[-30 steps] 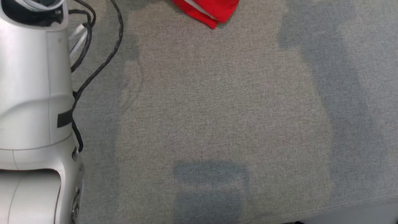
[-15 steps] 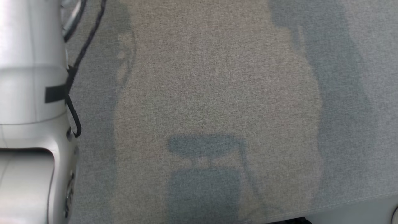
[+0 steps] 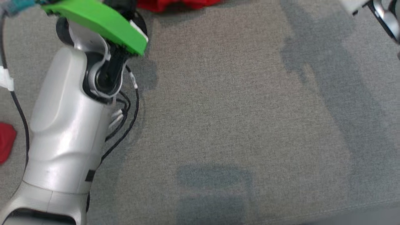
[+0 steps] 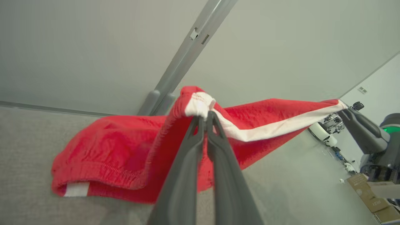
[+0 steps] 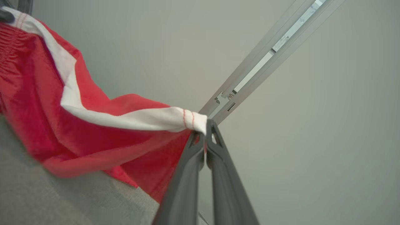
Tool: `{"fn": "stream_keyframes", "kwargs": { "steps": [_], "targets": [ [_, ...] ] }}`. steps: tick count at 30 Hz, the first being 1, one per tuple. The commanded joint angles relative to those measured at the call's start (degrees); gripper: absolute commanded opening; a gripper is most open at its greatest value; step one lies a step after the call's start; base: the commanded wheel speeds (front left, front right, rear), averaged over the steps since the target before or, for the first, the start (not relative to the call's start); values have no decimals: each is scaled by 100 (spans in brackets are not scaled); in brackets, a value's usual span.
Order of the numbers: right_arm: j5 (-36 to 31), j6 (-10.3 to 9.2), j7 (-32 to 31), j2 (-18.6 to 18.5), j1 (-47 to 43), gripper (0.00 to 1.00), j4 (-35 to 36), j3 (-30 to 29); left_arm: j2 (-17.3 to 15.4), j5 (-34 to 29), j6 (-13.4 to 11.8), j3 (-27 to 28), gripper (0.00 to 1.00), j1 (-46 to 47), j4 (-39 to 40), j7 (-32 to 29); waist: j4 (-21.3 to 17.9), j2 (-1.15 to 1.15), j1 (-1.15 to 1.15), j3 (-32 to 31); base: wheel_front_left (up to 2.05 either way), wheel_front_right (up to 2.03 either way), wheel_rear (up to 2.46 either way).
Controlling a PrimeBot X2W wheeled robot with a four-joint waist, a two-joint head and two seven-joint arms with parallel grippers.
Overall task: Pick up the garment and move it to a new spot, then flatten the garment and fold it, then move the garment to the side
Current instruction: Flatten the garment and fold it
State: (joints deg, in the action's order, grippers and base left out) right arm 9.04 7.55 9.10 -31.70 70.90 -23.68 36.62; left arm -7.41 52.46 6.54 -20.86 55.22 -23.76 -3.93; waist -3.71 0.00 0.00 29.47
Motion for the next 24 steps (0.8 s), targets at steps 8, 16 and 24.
{"fn": "stream_keyframes", "kwargs": {
  "steps": [8, 16, 24],
  "targets": [
    [760, -11, -804, -1236, -1595, 0, 1516, 328, -753, -743, -366, -790, 0, -1504, 895, -620, 37, 0, 0, -947, 0, 0, 0],
    [1340, -11, -1508, -1849, -2953, 0, 2502, 249, -1135, -1099, -812, -1414, 0, -2671, 1539, -1196, -26, 0, 0, -1542, 0, 0, 0],
    [1678, -11, -2151, -2220, -4092, 0, 3062, 37, -1579, -1259, -1231, -1806, 0, -3484, 2207, -1840, -76, 0, 0, -1995, 0, 0, 0]
  ]
}}
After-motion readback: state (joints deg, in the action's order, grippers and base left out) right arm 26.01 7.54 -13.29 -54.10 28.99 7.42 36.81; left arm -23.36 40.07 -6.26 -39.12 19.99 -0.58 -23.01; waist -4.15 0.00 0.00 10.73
